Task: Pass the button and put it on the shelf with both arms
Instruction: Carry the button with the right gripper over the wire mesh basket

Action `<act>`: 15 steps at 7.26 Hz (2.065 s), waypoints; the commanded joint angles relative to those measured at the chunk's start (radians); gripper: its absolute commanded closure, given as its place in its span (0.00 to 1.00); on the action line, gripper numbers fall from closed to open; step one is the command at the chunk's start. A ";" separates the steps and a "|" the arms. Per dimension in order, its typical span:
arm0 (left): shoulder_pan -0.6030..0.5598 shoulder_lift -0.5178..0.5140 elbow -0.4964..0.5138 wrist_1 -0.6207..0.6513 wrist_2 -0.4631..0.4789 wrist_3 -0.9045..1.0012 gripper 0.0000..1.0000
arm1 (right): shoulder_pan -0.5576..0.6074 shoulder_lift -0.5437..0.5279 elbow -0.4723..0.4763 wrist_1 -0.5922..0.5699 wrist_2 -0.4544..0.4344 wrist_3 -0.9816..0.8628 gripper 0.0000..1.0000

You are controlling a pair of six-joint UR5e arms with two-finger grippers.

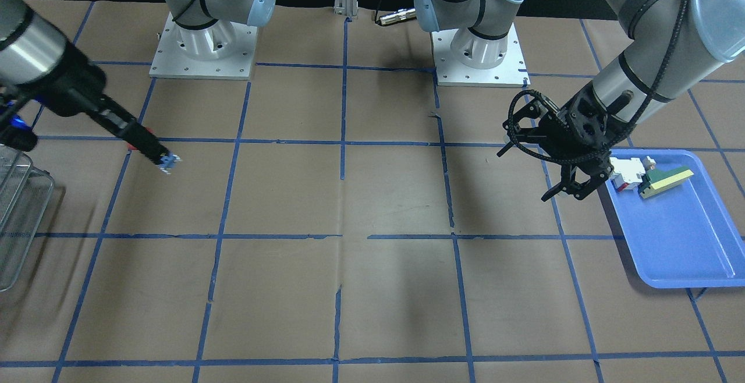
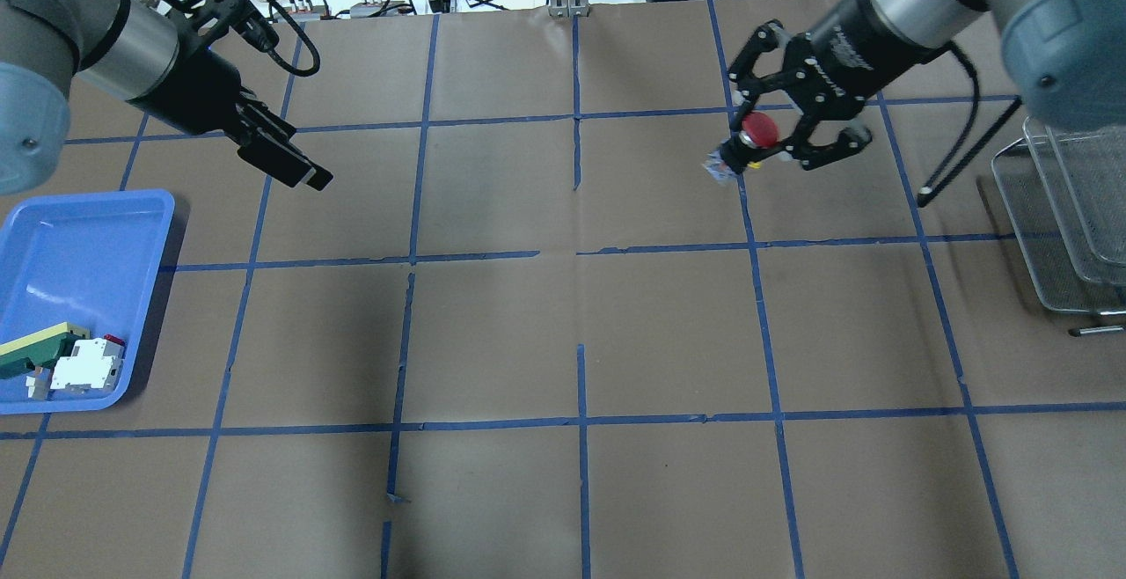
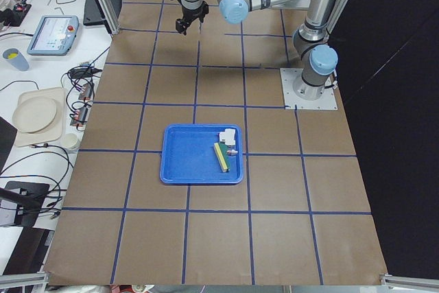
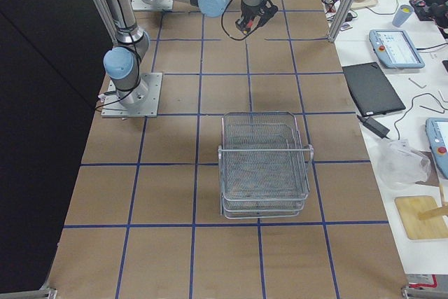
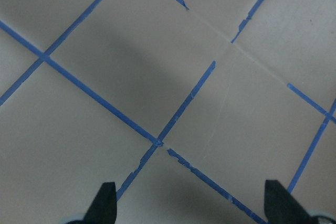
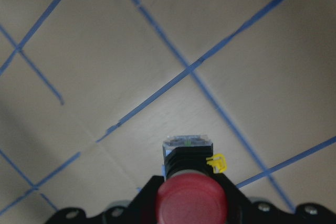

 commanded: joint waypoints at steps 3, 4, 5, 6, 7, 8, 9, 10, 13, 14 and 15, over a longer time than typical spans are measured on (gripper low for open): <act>-0.156 0.004 0.135 -0.113 0.172 -0.504 0.00 | -0.276 0.007 -0.096 -0.061 -0.288 -0.677 0.93; -0.141 0.062 0.098 -0.138 0.172 -0.662 0.00 | -0.284 0.037 -0.095 -0.121 -0.329 -0.722 0.92; -0.127 0.107 0.066 -0.159 0.216 -0.737 0.00 | -0.289 0.086 -0.093 -0.158 -0.331 -0.732 0.92; -0.115 0.116 0.052 -0.164 0.301 -0.813 0.00 | -0.292 0.118 -0.093 -0.172 -0.328 -0.724 0.91; -0.107 0.115 0.050 -0.168 0.323 -0.857 0.00 | -0.298 0.158 -0.092 -0.230 -0.344 -0.733 0.90; -0.109 0.110 0.056 -0.162 0.331 -0.878 0.01 | -0.304 0.178 -0.092 -0.240 -0.359 -0.735 0.88; -0.125 0.109 0.059 -0.168 0.366 -0.950 0.01 | -0.312 0.181 -0.092 -0.240 -0.359 -0.736 0.85; -0.129 0.124 0.058 -0.181 0.354 -0.945 0.00 | -0.324 0.192 -0.087 -0.241 -0.344 -0.726 0.82; -0.130 0.158 0.047 -0.199 0.346 -0.943 0.00 | -0.347 0.250 -0.102 -0.257 -0.347 -0.716 0.46; -0.133 0.165 0.029 -0.202 0.336 -0.943 0.00 | -0.353 0.255 -0.102 -0.254 -0.345 -0.718 0.33; -0.133 0.174 0.023 -0.201 0.334 -0.932 0.00 | -0.353 0.255 -0.102 -0.255 -0.344 -0.718 0.06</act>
